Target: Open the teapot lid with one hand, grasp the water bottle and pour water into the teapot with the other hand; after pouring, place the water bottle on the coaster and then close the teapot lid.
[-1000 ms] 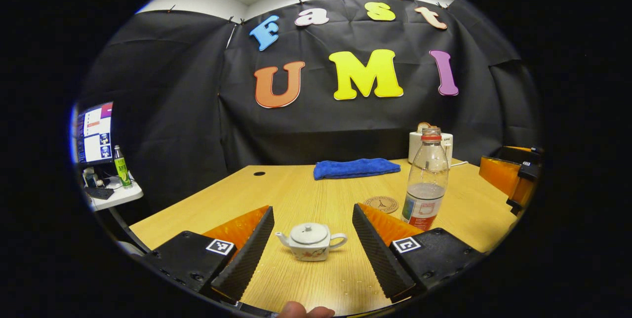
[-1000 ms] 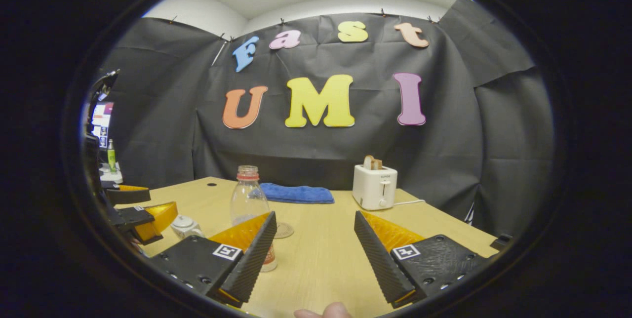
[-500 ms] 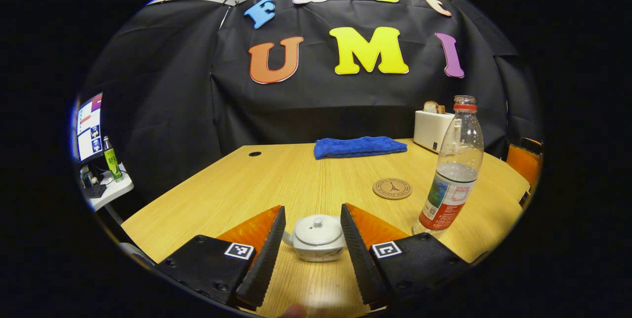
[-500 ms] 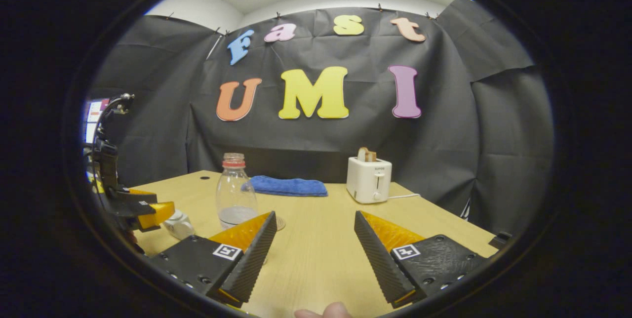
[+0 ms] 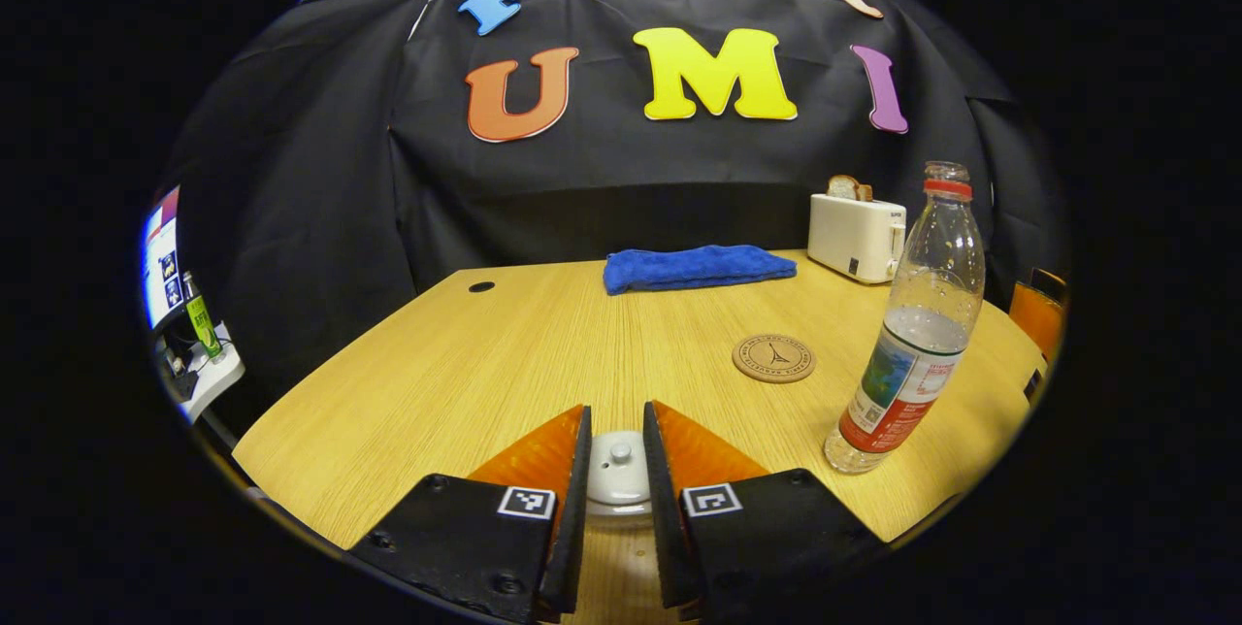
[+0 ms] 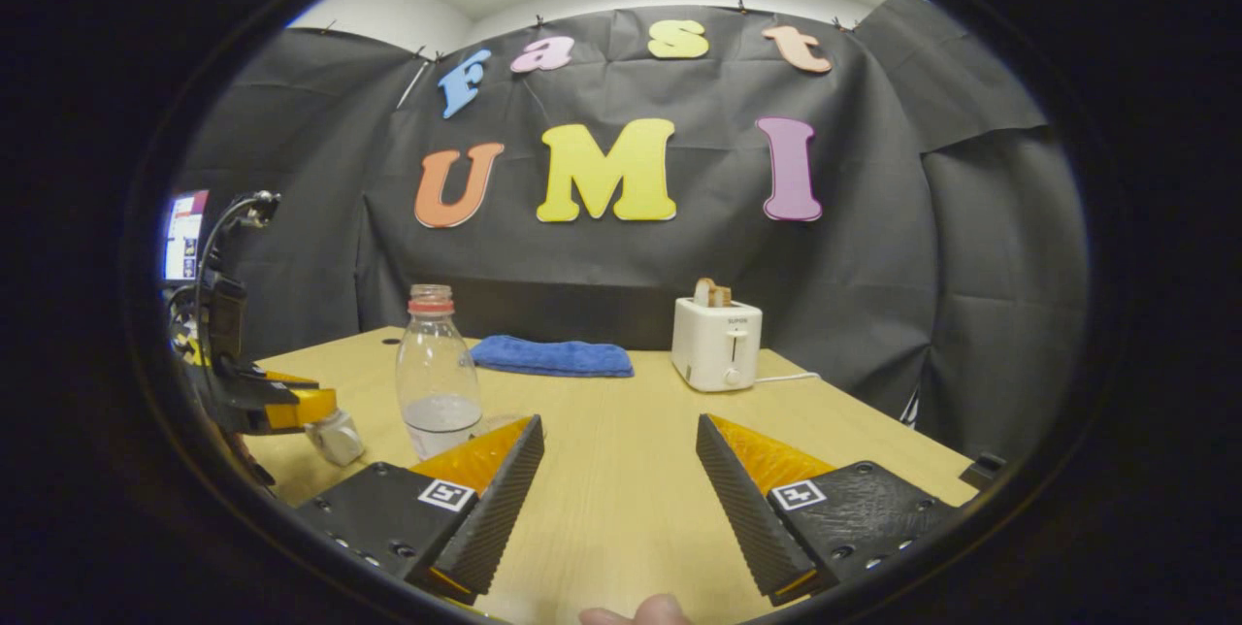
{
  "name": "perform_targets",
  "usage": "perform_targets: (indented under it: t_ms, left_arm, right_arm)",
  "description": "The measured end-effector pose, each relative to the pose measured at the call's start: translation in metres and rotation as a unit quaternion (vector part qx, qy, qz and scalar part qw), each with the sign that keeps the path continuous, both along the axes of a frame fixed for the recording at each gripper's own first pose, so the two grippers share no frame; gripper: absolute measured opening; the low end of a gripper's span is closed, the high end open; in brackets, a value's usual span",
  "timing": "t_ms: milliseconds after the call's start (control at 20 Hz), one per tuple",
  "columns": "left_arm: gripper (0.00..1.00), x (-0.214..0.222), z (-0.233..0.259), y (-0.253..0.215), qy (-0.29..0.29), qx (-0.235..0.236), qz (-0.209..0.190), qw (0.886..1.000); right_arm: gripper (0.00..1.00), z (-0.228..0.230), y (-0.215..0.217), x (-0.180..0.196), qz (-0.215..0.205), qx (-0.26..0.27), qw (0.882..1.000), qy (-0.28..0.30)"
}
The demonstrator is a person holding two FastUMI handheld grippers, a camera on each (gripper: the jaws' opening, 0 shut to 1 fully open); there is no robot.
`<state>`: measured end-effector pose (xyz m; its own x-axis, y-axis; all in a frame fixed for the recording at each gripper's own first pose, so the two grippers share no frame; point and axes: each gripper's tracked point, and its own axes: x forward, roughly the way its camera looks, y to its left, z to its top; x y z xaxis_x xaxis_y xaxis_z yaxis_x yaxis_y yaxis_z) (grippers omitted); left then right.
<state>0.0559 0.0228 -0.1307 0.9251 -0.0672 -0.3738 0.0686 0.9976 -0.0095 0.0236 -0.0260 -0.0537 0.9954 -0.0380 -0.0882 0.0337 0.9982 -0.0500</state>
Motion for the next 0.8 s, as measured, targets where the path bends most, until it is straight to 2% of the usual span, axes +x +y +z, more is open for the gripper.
perform_targets:
  t_ms: [100, 200, 250, 350, 600, 800]
  left_arm:
    - [0.32, 0.001, 0.000, 0.000, -0.001, 0.001, -0.002, 1.000]
    - [0.23, 0.002, 0.000, 0.001, 0.000, -0.005, -0.001, 1.000]
    - [0.13, 0.002, 0.001, -0.001, -0.001, -0.007, -0.003, 1.000]
    - [0.06, 0.004, 0.002, -0.002, -0.005, -0.009, -0.010, 1.000]
    - [0.03, 0.000, 0.023, 0.003, -0.032, -0.027, -0.007, 0.999]
    - [0.03, -0.010, 0.045, 0.008, -0.059, -0.047, -0.005, 0.997]
  right_arm:
    - [0.94, -0.006, 0.012, 0.001, 0.024, 0.004, 1.000, 0.010]
    - [0.94, -0.012, 0.021, 0.002, 0.044, 0.008, 0.999, 0.018]
    - [0.94, -0.016, 0.025, 0.001, 0.052, 0.009, 0.998, 0.022]
    - [0.94, -0.017, 0.035, -0.001, 0.070, 0.013, 0.997, 0.022]
    - [0.94, -0.028, 0.065, -0.006, 0.123, 0.016, 0.992, 0.035]
    - [0.94, -0.037, 0.085, 0.002, 0.145, 0.015, 0.988, 0.049]
